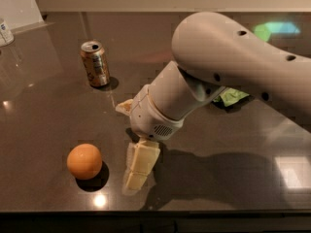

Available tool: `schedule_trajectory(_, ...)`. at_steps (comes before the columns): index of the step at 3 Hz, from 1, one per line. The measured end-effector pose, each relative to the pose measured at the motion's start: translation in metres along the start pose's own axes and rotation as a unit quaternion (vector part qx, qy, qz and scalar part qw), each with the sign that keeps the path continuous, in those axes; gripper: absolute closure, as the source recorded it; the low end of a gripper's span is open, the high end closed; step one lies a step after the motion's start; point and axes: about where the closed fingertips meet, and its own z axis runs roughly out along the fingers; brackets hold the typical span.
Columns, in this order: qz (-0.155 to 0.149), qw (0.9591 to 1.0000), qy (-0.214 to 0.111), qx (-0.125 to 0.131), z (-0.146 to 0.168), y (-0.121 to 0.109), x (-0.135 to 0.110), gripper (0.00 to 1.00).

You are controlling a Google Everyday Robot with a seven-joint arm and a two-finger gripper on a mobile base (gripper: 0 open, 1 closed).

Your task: Pick orange

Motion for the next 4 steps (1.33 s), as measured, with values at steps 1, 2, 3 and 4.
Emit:
schedule_trajectory(1, -0.013, 0.9994, -0.023, -0.023, 0.02, 0.005, -0.019, 0.0)
schedule_trajectory(2, -0.027, 0.9981, -0.039, -0.039, 0.039, 0.01, -0.035, 0.0)
schedule_trajectory(3, -0.036, 0.9969, -0.051, -0.048, 0.051, 0.012, -0.051, 0.0)
schedule_trajectory(4, -0.042, 0.996, -0.058, -0.054, 0.06, 0.014, -0.061, 0.17)
